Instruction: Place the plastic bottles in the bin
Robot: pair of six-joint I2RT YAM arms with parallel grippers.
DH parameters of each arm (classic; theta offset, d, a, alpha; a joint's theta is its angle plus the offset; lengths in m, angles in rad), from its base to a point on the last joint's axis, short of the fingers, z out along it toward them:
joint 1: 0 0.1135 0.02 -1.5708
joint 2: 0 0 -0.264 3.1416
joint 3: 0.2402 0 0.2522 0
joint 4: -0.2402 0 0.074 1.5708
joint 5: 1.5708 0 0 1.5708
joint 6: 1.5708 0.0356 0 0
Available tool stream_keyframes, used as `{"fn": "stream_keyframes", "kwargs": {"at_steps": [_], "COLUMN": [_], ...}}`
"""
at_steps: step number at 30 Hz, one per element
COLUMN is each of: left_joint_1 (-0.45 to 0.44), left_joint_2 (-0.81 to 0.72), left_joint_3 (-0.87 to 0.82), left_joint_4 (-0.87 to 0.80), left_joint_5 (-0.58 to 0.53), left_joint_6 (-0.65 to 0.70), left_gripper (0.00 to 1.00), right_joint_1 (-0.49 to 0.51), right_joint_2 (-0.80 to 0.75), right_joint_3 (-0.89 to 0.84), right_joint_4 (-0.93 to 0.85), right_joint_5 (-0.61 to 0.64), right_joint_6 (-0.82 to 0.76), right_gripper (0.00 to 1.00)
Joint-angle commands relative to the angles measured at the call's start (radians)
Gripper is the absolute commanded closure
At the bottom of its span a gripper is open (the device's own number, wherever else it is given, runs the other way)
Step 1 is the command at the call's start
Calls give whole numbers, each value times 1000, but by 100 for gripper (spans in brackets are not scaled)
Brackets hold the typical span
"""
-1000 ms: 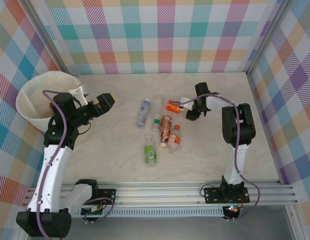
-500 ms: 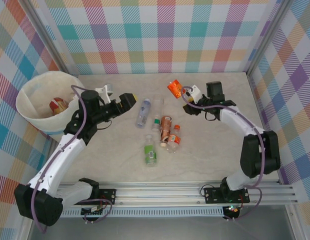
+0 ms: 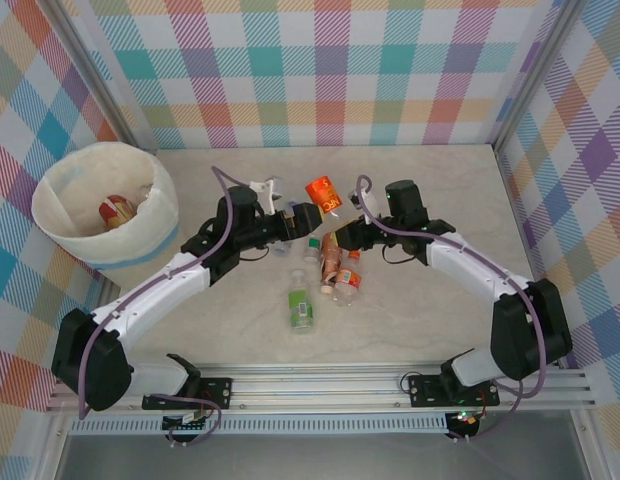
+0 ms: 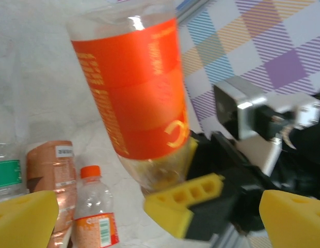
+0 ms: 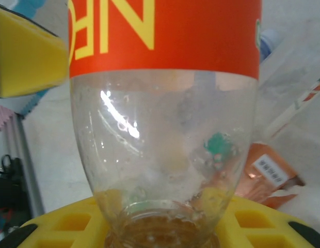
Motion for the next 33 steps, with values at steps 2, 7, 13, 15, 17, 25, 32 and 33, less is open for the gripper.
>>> {"fn": "stream_keyframes", "kwargs": {"at_steps": [2, 7, 13, 15, 17, 25, 32, 33], "left_joint_1": [-15, -23, -23, -23, -23, -14, 73, 86], "left_joint_2": [68, 118, 133, 135, 134, 49, -82, -103], "left_joint_3": [51, 58, 40, 40, 42, 104, 173, 182], "left_joint_4": [39, 112, 205, 215, 201, -2, -242, -271], "left_joint_5": [-91, -87, -53, -35, -39, -147, -310, -342], "left_joint_6": [34, 6, -19, -20, -17, 80, 199, 218], "left_gripper": [0, 0, 21, 29, 37, 41, 42, 42], "right_joint_1": [19, 52, 73, 73, 74, 73, 64, 62], "right_joint_2": [-46, -33, -8, -5, -7, -65, -155, -159], "right_joint_3": [-32, -30, -24, -27, -31, -41, -65, -63], "right_joint_4": [87, 77, 101, 124, 144, 108, 113, 106], "right_joint_5": [-156, -238, -270, -281, -281, -105, 151, 184], "right_joint_6": [120, 79, 72, 85, 94, 93, 218, 231], "right_gripper": [59, 57, 57, 57, 55, 14, 0, 0]}}
